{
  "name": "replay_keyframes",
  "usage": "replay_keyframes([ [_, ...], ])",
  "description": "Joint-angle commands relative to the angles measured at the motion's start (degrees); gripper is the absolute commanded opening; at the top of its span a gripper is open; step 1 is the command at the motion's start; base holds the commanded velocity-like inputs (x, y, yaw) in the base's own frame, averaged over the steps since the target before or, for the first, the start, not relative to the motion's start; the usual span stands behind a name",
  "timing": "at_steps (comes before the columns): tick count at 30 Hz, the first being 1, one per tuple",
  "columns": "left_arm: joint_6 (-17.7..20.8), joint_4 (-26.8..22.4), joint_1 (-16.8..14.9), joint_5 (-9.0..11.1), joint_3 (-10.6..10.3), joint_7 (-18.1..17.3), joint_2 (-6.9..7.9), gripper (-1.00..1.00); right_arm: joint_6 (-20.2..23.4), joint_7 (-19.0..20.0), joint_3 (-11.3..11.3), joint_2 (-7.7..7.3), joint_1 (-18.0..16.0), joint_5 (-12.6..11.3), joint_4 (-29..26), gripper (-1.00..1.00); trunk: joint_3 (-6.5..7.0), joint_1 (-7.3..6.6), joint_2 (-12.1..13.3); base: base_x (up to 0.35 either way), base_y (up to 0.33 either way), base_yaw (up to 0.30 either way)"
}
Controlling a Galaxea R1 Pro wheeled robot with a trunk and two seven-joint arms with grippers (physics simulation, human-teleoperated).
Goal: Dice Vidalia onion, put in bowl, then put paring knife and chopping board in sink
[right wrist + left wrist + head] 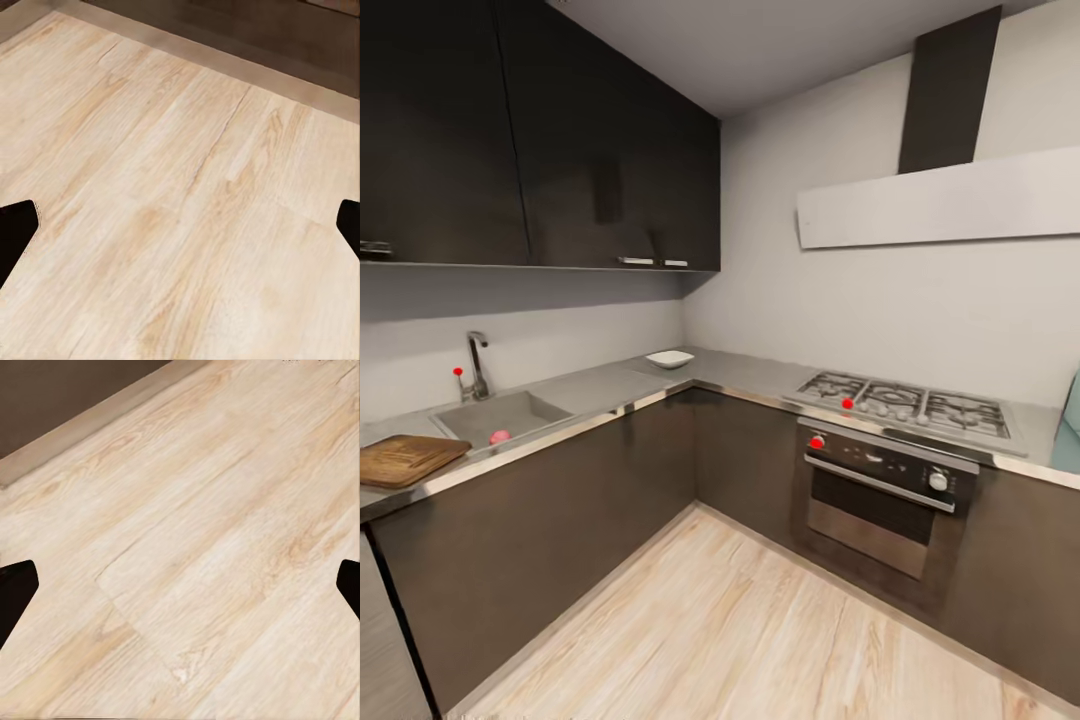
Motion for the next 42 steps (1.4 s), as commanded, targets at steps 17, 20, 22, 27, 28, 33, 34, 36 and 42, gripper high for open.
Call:
replay_keyframes([
  [17,-0.1,-0.1,0.0,0.6,-0.2,0.0,0.02,1.00,-0.2,-0.2,0.1,0.01,0.0,0.0,0.0,1.00,-0.05,0.01,0.0,0.006,-0.006,0.278],
  [20,-0.1,-0.1,0.0,0.6,-0.2,0.0,0.02,1.00,-0.2,-0.2,0.1,0.01,0.0,0.0,0.0,1.00,-0.05,0.01,0.0,0.000,0.000,0.277],
  [22,-0.1,-0.1,0.0,0.6,-0.2,0.0,0.01,1.00,-0.2,-0.2,0.1,0.01,0.0,0.0,0.0,1.00,-0.05,0.01,0.0,0.000,0.000,0.277],
  [27,-0.1,-0.1,0.0,0.6,-0.2,0.0,0.00,1.00,-0.2,-0.2,0.1,0.01,0.0,0.0,0.0,1.00,-0.05,0.01,0.0,0.000,0.000,0.277],
  [28,-0.1,-0.1,0.0,0.6,-0.2,0.0,0.00,1.00,-0.2,-0.2,0.1,0.01,0.0,0.0,0.0,1.00,-0.05,0.01,0.0,0.000,0.000,0.277],
  [33,-0.1,-0.1,0.0,0.6,-0.2,0.0,0.00,1.00,-0.1,-0.2,0.1,0.01,0.0,0.0,0.0,1.00,-0.06,0.01,0.0,0.000,0.000,0.277],
  [34,-0.1,-0.1,0.0,0.6,-0.2,0.0,0.00,1.00,-0.1,-0.2,0.1,0.01,0.0,0.0,0.0,1.00,-0.07,0.01,0.0,0.000,0.000,0.252],
  [36,-0.1,-0.1,0.0,0.6,-0.2,0.0,0.00,1.00,-0.1,-0.1,0.1,0.01,0.0,0.0,0.0,1.00,-0.15,0.01,0.0,0.000,0.000,0.217],
  [42,-0.1,0.0,0.0,0.6,-0.2,0.0,-0.02,1.00,-0.1,-0.1,0.1,0.01,0.0,0.0,0.0,1.00,-0.58,0.01,0.0,0.000,0.000,0.148],
])
